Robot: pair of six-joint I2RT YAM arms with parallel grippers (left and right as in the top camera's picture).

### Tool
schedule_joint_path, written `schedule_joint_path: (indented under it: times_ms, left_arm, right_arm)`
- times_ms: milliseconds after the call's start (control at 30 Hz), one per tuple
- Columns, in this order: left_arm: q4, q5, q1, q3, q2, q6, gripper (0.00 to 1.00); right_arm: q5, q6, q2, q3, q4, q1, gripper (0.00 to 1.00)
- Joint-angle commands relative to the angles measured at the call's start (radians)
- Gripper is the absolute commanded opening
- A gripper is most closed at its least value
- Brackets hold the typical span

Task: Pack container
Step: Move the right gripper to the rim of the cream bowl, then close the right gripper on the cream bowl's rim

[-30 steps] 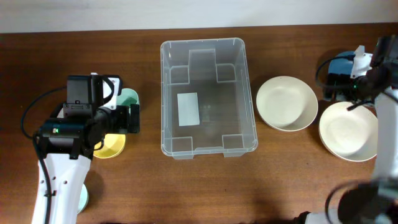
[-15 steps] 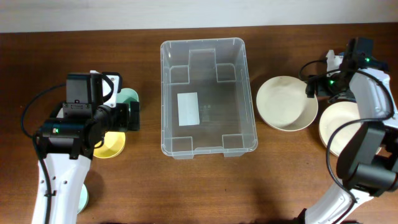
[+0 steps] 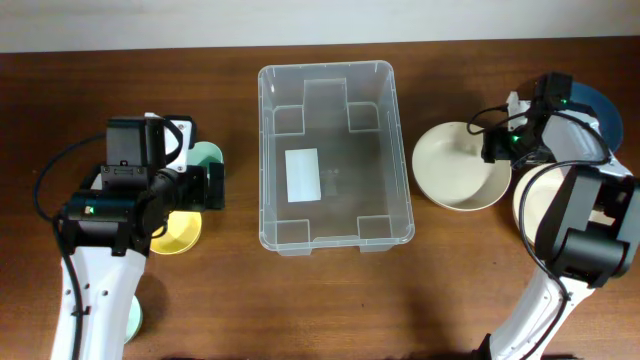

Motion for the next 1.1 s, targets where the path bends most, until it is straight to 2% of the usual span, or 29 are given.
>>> schedule_joint_path:
  times_ms: [0, 100, 500, 1067]
  left_arm:
    - [0.003, -0.003, 0.003, 0.018, 0.001, -0.003, 1.0]
    - [0.003, -0.003, 0.003, 0.018, 0.001, -0.003, 1.0]
    - [0.006, -0.003, 0.003, 0.018, 0.001, -0.003, 1.0]
    - [0.006, -0.003, 0.003, 0.018, 0.001, -0.003, 1.0]
  right_arm:
    - [-0.011, 0.005, 0.018, 0.011, 0.005, 0.012, 0.78]
    - [-0.029, 0.005, 0.019, -0.01, 0.015, 0.012, 0.77]
    - [-0.04, 0.057, 0.019, -0.044, 0.028, 0.012, 0.58]
    - [-0.051, 0.057, 0.019, -0.044, 0.017, 0.019, 0.2]
